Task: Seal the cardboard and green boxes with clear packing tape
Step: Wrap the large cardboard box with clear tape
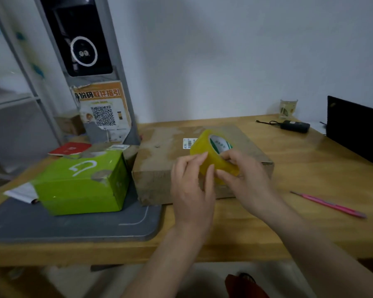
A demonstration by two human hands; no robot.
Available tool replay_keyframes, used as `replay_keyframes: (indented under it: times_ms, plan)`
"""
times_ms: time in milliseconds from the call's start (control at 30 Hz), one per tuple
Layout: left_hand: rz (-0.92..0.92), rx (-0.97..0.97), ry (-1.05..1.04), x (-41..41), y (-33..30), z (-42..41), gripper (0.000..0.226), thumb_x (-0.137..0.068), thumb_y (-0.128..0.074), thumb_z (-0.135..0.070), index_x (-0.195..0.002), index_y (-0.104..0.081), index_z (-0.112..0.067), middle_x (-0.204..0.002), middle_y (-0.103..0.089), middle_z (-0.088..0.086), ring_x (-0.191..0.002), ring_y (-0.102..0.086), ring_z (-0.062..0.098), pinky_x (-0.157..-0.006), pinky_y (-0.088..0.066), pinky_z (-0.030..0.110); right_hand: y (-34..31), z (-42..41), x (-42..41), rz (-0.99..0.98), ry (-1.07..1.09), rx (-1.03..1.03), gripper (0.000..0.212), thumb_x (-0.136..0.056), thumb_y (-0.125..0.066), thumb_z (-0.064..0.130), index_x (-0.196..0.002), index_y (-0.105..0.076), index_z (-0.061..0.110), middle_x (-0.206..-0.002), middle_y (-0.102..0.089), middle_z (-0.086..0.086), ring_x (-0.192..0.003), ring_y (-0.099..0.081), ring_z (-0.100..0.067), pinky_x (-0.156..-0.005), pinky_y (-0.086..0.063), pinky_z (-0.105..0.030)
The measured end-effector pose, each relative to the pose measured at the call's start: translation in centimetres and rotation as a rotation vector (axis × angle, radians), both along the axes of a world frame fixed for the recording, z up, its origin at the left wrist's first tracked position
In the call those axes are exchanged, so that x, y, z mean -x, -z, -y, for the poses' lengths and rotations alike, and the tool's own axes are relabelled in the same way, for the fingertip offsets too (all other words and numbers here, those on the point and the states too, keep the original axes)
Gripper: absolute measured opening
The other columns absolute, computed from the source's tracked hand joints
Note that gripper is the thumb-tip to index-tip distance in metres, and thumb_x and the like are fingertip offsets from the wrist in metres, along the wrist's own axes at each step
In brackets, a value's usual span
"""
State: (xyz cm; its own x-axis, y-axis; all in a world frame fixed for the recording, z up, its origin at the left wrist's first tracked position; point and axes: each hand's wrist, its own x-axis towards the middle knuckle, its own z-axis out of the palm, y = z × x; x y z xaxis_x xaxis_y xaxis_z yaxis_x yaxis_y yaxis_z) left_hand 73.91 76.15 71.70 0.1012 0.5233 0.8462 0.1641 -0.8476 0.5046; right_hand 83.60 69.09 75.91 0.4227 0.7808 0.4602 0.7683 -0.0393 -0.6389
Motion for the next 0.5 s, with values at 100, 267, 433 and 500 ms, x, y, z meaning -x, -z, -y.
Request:
replay_keyframes:
  times_ms: [100,267,433,500]
  plan:
    - [0.070,-0.002,-0.007,1.5,0.1,-1.4,0.019,-0.090,-0.059,-0.023,-0.096,-0.071,-0.010,-0.089,-0.062,-0.001,-0.083,-0.057,0.009,-0.076,-0.040,0.007,0.3,-0.5,1.8,0.000,0.050,0.043,0.026,-0.088,-0.067,0.032,-0.112,-0.061,0.024,-0.108,-0.063,0.005,-0.106,-0.056,-0.014,-0.088,-0.045,-0.035]
    - [0.022,0.068,-0.005,2.7,0.7,-2.3,0.019,-0.092,-0.052,-0.025,-0.088,-0.065,-0.013,-0.086,-0.058,-0.009,-0.080,-0.054,0.006,-0.072,-0.041,0.012,1.1,-0.3,3.9,0.055,0.091,0.086,0.031,-0.087,-0.066,0.039,-0.111,-0.063,0.019,-0.092,-0.054,0.013,-0.097,-0.051,-0.011,-0.105,-0.035,-0.042]
    - [-0.111,0.161,0.006,3.1,1.6,-2.2,0.008,-0.095,-0.053,-0.018,-0.089,-0.053,-0.022,-0.083,-0.047,-0.018,-0.076,-0.048,0.003,-0.069,-0.039,0.011,1.9,-0.4,4.5,0.009,0.086,0.190,0.031,-0.089,-0.063,0.043,-0.112,-0.060,0.023,-0.106,-0.065,0.006,-0.105,-0.059,-0.015,-0.087,-0.048,-0.037]
    - [-0.144,0.151,0.037,3.2,2.2,-2.0,0.007,-0.095,-0.051,-0.021,-0.089,-0.052,-0.021,-0.083,-0.047,-0.016,-0.076,-0.047,0.003,-0.070,-0.039,0.010,2.3,-0.5,4.2,-0.001,0.084,0.208,0.029,-0.089,-0.063,0.042,-0.110,-0.060,0.023,-0.105,-0.065,0.006,-0.105,-0.059,-0.016,-0.086,-0.048,-0.035]
